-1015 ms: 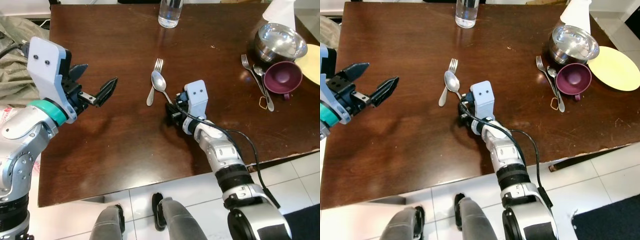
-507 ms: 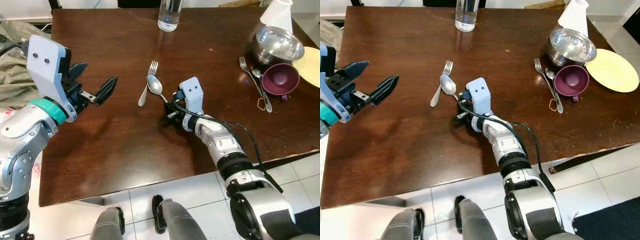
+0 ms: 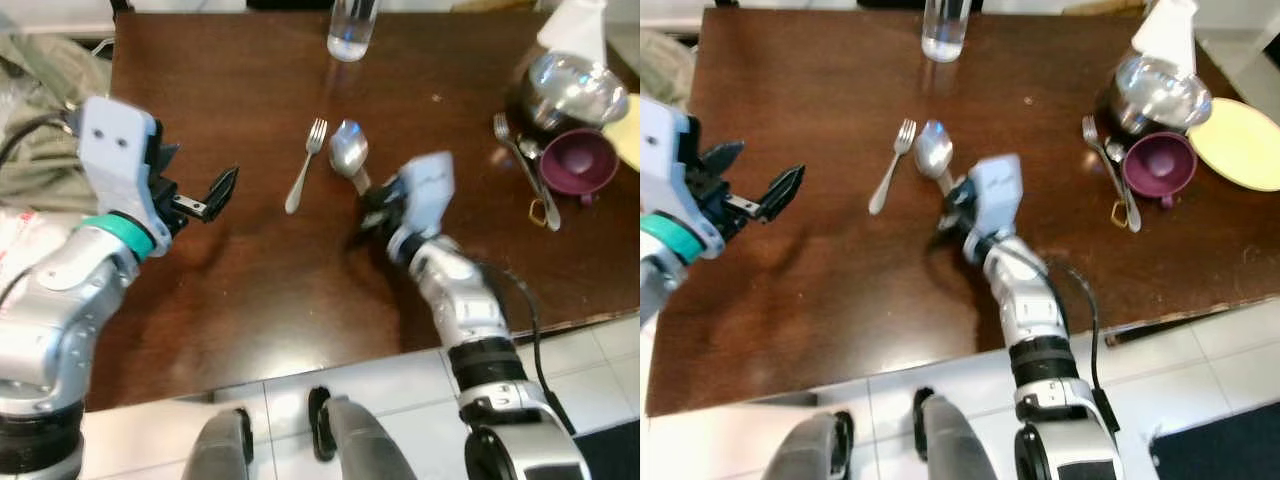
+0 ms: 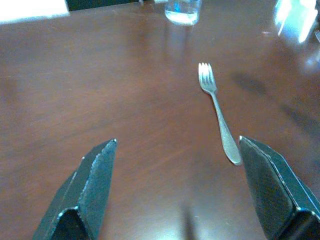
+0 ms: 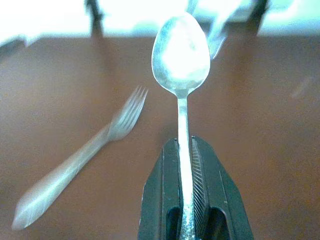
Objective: Setting the table
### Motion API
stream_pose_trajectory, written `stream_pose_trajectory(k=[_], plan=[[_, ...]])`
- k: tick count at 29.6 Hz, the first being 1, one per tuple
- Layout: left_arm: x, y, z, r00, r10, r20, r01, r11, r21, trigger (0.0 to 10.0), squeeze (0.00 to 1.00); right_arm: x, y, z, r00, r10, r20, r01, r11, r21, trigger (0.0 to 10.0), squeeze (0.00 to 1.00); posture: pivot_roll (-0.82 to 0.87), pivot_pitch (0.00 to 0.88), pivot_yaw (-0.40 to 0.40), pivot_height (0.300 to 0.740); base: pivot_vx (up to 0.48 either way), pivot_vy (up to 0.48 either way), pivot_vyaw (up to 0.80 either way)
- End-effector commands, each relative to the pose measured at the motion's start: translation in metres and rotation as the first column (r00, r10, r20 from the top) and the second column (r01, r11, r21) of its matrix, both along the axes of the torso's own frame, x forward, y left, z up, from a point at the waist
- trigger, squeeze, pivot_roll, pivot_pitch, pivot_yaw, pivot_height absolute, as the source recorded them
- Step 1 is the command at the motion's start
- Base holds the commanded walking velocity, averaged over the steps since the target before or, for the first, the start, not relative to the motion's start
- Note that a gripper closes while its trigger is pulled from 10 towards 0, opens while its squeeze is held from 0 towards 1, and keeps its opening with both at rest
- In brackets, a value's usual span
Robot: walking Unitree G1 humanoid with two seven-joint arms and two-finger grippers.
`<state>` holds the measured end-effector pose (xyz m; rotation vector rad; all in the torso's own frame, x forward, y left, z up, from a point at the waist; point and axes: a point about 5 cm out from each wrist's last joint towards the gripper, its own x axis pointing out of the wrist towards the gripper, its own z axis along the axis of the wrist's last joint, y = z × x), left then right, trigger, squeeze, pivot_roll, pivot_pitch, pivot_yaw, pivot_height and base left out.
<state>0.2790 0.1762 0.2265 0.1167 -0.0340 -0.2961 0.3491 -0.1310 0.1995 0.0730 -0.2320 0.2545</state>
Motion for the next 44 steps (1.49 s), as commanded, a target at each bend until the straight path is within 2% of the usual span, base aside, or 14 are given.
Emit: stream_pose_trajectory(k=[1, 3, 7, 9, 12, 25, 33, 44], plan=[[-0.002, -0.003, -0.003, 1.0, 0.018, 0.0, -0.018, 1.0, 0.016, 10.0, 0.0, -0.007, -0.007, 0.004, 0.998, -0.06, 0.019, 0.06, 0.998, 0.03, 10.0, 0.0, -0.01, 0.157, -0.025, 0.74, 0.0, 0.0, 0.0], [0.0, -0.01, -0.011, 0.999, 0.05, -0.005, -0.05, 0.999, -0.008, 10.0, 0.0, -0.018, -0.011, 0.001, 0.992, -0.123, 0.034, 0.121, 0.991, 0.06, 10.0, 0.0, -0.04, 0.137, -0.02, 0.74, 0.0, 0.0, 0.0], [0.001, -0.014, -0.015, 0.998, 0.061, -0.009, -0.061, 0.998, -0.026, 10.0, 0.0, -0.021, -0.013, 0.0, 0.989, -0.145, 0.036, 0.142, 0.987, 0.075, 10.0, 0.0, -0.04, 0.135, -0.02, 0.74, 0.0, 0.0, 0.0], [0.004, -0.024, -0.023, 0.997, 0.065, -0.028, -0.067, 0.996, -0.062, 10.0, 0.0, -0.024, -0.021, 0.001, 0.978, -0.199, 0.067, 0.193, 0.978, 0.082, 10.0, 0.0, -0.07, 0.113, -0.016, 0.74, 0.0, 0.0, 0.0], [0.007, -0.03, -0.028, 0.997, 0.071, -0.034, -0.073, 0.994, -0.075, 10.0, 0.0, -0.026, -0.026, 0.006, 0.967, -0.238, 0.091, 0.231, 0.97, 0.078, 10.0, 0.0, -0.07, 0.101, -0.015, 0.74, 0.0, 0.0, 0.0], [0.011, -0.032, -0.032, 0.994, 0.106, -0.024, -0.107, 0.99, -0.086, 10.0, 0.0, -0.036, -0.026, 0.002, 0.962, -0.268, 0.062, 0.264, 0.963, 0.057, 10.0, 0.0, -0.06, 0.081, 0.0, 0.74, 0.0, 0.0, 0.0], [0.012, -0.031, -0.031, 0.994, 0.111, -0.01, -0.112, 0.989, -0.095, 10.0, 0.0, -0.037, -0.024, -0.009, 0.968, -0.252, 0.023, 0.25, 0.967, 0.051, 10.0, 0.0, -0.06, 0.075, -0.004, 0.74, -0.322, 0.0, 0.0], [0.014, -0.03, -0.032, 0.993, 0.118, -0.005, -0.118, 0.988, -0.096, 10.0, 0.0, -0.039, -0.024, -0.011, 0.967, -0.255, 0.007, 0.254, 0.966, 0.042, 10.0, 0.0, -0.06, 0.077, -0.001, 0.74, -0.357, 0.0, 0.0]])
